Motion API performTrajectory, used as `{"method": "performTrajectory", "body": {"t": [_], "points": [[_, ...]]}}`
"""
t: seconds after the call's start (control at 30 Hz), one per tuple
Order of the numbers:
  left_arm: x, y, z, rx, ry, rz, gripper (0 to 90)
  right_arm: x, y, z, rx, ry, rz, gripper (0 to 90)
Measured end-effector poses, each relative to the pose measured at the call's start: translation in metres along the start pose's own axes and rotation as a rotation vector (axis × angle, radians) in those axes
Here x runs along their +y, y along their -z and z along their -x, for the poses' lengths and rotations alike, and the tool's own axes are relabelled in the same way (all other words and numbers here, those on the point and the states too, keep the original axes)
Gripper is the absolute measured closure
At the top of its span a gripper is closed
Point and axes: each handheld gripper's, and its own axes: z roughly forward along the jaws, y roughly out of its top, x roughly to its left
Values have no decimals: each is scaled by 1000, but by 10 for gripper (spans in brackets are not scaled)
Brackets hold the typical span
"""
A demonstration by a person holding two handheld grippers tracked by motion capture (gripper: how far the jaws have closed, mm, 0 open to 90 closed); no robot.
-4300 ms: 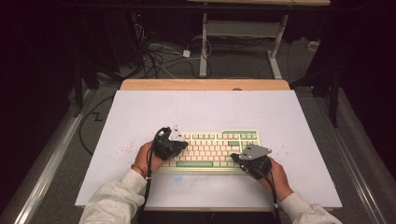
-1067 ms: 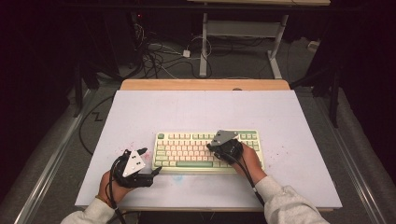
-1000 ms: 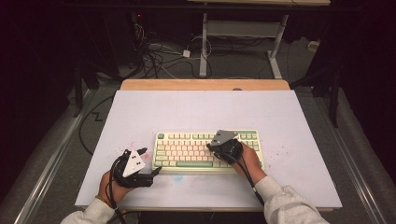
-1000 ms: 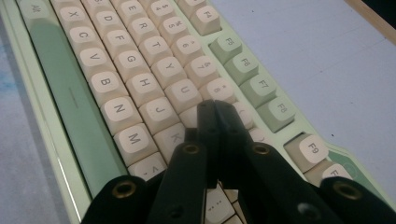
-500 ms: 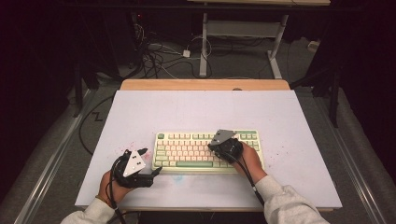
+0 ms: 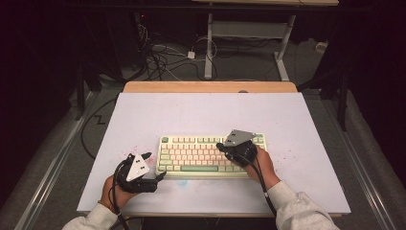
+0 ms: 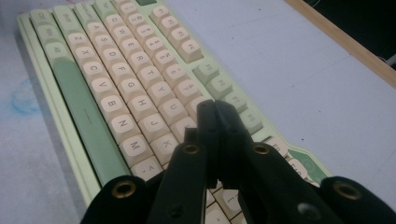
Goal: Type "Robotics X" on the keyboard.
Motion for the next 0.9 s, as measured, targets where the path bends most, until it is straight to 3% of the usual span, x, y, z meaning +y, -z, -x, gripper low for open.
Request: {"method": "performTrajectory", "body": {"t": [0.6, 0.73, 0.8, 0.9], "points": [[0, 0, 0, -4, -2, -4, 184, -1, 20, 1, -7, -5, 71, 833], [0, 0, 0, -4, -6, 1, 184, -2, 22, 1, -15, -9, 79, 777], [0, -1, 0, -10, 0, 4, 184, -3, 24, 1, -27, -12, 93, 703], [0, 0, -1, -13, 5, 8, 184, -4, 25, 1, -24, -14, 98, 682]]}}
